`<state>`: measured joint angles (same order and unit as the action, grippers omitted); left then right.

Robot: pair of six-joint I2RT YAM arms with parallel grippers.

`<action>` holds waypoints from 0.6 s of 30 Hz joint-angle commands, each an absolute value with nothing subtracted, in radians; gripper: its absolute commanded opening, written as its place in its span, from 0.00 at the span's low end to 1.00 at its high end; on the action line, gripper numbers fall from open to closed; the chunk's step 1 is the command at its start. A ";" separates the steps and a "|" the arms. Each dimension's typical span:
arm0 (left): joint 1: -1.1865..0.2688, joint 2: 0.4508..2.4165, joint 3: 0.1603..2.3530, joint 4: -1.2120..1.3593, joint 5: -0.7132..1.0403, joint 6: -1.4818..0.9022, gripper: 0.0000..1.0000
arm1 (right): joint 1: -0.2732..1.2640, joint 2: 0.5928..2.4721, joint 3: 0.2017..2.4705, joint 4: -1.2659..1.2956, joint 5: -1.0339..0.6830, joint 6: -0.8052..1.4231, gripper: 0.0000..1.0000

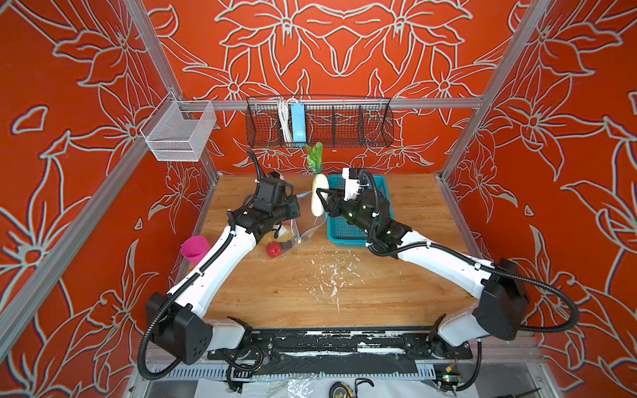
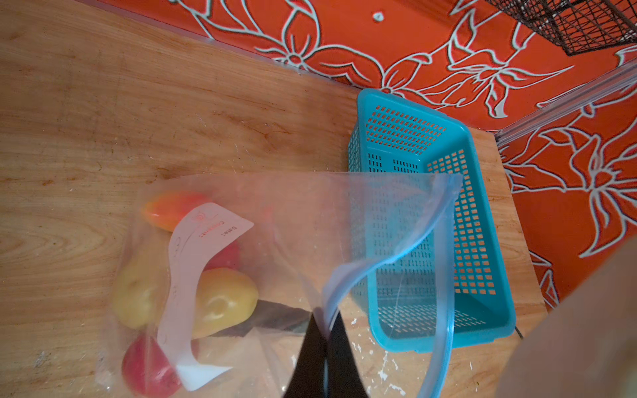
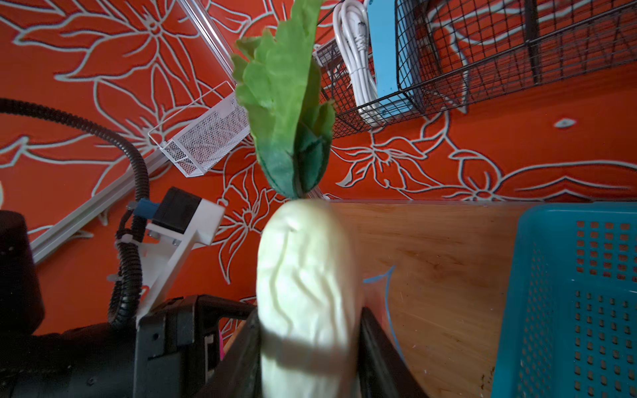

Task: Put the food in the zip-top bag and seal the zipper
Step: 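Carry the radish with the right gripper toward the bag mouth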

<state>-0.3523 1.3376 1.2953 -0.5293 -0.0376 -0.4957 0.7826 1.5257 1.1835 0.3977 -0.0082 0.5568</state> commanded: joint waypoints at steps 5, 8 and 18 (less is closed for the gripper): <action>-0.336 1.316 1.304 -0.526 -0.023 -0.509 0.00 | 0.822 1.612 1.148 0.544 0.069 0.488 0.34; -0.334 1.321 1.305 -0.526 -0.017 -0.512 0.00 | 0.836 1.641 1.135 0.592 0.089 0.463 0.34; -0.315 1.321 1.308 -0.525 0.001 -0.519 0.00 | 0.894 1.678 1.088 0.692 0.187 0.364 0.36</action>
<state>-0.3279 1.3373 1.2953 -0.5293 -0.0120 -0.5007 0.8806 1.6699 1.1080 0.6106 0.1356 0.4133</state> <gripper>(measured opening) 0.049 0.423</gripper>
